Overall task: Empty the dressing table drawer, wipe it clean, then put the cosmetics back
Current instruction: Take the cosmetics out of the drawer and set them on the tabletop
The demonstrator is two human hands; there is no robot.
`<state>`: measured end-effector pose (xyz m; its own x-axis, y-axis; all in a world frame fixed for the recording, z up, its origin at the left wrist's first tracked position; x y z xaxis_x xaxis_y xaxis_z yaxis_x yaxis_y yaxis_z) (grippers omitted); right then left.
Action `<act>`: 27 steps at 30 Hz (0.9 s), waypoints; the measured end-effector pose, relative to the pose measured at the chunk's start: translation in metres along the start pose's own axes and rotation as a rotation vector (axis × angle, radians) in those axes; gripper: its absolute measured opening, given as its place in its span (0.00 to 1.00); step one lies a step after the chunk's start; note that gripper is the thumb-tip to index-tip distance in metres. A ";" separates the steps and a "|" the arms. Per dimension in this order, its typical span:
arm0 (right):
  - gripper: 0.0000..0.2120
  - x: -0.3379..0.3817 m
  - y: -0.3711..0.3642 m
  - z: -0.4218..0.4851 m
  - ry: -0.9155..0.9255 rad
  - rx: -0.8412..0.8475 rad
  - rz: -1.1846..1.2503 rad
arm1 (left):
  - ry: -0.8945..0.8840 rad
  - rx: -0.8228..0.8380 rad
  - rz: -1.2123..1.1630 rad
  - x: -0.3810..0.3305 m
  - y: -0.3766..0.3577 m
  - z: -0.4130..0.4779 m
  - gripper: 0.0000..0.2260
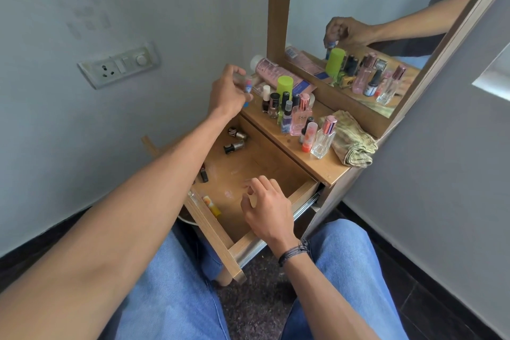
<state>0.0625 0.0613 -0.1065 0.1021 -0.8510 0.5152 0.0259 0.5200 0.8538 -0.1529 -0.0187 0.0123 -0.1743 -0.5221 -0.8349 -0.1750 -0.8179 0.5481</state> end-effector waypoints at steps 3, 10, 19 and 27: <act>0.08 0.000 0.000 0.000 -0.001 0.002 -0.003 | -0.022 0.028 -0.029 -0.003 -0.006 0.003 0.19; 0.09 0.002 0.003 0.000 0.005 0.006 -0.011 | -0.039 0.049 -0.109 0.007 -0.021 0.006 0.17; 0.09 0.002 0.002 -0.001 0.007 0.007 -0.001 | -0.018 0.124 -0.147 0.010 -0.027 0.005 0.21; 0.09 0.002 0.004 0.000 -0.002 0.024 -0.007 | 0.012 0.069 -0.110 0.031 -0.003 -0.017 0.22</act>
<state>0.0633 0.0618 -0.1026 0.1003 -0.8547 0.5093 0.0025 0.5121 0.8589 -0.1409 -0.0364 -0.0164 -0.1389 -0.4334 -0.8904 -0.2591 -0.8519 0.4551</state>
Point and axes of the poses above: each hand's wrist, its own z-axis towards the middle knuckle, its own y-axis out of the back of the hand, x = y × z, the point moved 4 cm from there along z, towards the middle knuckle, and after that the axes turned 15 degrees about x, right-handed, at the moved point
